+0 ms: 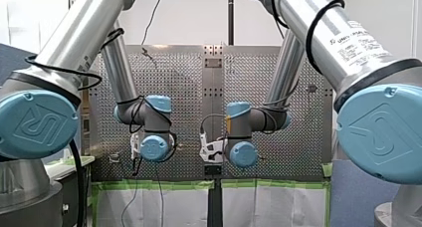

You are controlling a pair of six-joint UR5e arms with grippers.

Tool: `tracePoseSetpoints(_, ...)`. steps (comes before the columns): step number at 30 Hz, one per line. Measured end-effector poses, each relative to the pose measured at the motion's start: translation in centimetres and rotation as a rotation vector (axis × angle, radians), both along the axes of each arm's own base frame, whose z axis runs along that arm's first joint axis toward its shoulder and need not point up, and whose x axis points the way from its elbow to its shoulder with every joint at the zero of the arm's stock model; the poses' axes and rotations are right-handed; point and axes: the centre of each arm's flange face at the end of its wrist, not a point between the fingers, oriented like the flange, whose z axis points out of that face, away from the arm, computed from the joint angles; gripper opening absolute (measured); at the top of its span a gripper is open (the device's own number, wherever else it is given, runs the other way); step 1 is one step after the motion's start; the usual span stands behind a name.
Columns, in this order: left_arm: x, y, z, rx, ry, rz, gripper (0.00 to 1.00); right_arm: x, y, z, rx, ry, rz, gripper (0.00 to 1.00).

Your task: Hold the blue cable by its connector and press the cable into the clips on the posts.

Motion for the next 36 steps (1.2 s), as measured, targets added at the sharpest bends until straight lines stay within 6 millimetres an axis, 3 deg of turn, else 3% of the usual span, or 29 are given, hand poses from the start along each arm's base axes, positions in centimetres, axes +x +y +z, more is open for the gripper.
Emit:
tracePoseSetpoints(17, -0.3, 0.1, -0.5, 0.030, 0.048, 0.004, 0.00, 0.1, 0.1, -0.1, 0.003, 0.000, 0.000, 0.00)
tracePoseSetpoints(23, 1.3, -1.1, 1.7, -0.040, 0.017, 0.022, 0.00, 1.5, 1.0, -0.9, 0.038, -0.006, -0.004, 0.00)
tracePoseSetpoints(29, 2.5, -1.6, 4.4, -0.117, -0.012, 0.039, 0.00, 3.2, 0.4, 1.8, 0.027, -0.046, -0.033, 0.00)
tracePoseSetpoints(36, 2.9, -1.1, 7.2, -0.164, -0.059, 0.076, 0.00, 3.1, -1.0, 5.3, 0.040, -0.093, -0.059, 0.00)
